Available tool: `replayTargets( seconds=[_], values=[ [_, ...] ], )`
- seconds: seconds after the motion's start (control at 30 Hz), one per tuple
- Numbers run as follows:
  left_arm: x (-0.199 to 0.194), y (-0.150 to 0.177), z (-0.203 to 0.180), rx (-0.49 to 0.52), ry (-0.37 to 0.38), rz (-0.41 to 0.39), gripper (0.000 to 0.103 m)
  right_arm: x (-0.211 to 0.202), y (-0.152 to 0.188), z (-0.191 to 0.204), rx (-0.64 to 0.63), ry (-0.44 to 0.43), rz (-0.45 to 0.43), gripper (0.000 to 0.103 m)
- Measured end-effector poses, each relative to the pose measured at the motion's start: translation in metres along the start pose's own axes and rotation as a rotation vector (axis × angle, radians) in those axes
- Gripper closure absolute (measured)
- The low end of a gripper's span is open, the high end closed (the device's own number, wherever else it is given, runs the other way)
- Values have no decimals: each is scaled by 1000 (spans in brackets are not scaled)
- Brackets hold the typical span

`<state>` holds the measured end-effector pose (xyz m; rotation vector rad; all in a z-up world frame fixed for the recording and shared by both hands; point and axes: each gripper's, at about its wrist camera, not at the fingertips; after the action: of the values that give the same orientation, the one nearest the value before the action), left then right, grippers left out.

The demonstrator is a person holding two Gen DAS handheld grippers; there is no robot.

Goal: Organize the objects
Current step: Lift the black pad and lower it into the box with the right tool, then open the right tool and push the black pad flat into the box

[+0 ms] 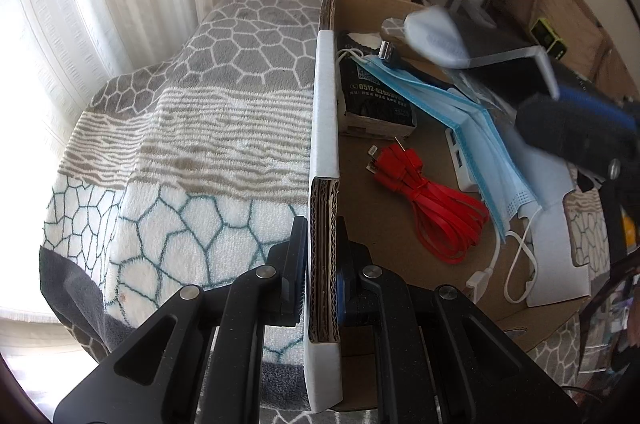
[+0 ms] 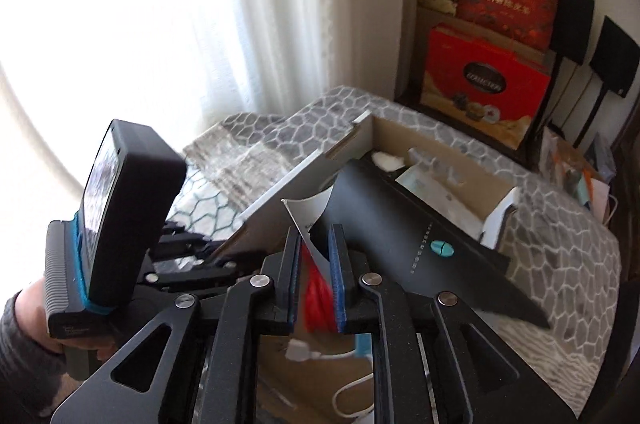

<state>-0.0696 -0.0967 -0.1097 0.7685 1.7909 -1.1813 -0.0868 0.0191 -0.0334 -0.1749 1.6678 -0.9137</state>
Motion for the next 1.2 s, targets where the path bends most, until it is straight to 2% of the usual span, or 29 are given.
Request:
replayTargets(
  seconds=[0.1, 0.23, 0.33, 0.4, 0.5, 0.6, 0.73, 0.93, 1.1, 1.2],
  values=[
    [0, 0, 0, 0, 1, 0, 93, 4, 2, -1, 44, -105, 33, 82],
    [0, 0, -1, 1, 0, 0, 93, -12, -1, -17, 88, -117, -1, 78],
    [0, 1, -1, 0, 1, 0, 93, -32, -2, -35, 131, -63, -39, 73],
    [0, 1, -1, 1, 0, 0, 93, -39, 2, -52, 166, 2, -39, 69],
    [0, 0, 0, 0, 0, 0, 93, -40, 14, -75, 218, 77, -20, 66],
    [0, 0, 0, 0, 1, 0, 93, -39, 27, -89, 246, 114, -28, 66],
    [0, 1, -1, -2, 1, 0, 93, -29, 33, -97, 281, 113, -30, 66],
    [0, 0, -1, -1, 0, 2, 93, -20, 22, -96, 260, 102, -77, 66],
    [0, 0, -1, -2, 1, 2, 93, 6, 15, -98, 255, 80, -38, 67],
    [0, 0, -1, -3, 1, 2, 93, 21, 14, -93, 236, 69, -8, 73]
  ],
)
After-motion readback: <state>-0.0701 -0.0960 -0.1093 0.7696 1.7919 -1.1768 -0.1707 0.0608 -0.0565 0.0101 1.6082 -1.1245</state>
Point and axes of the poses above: each gripper's, at about its wrist camera, not at the fingertips, and x roughly the way its jaws point, z to its left, y to its underside, and after that the axes turned 10 degrees about -x, right-handed
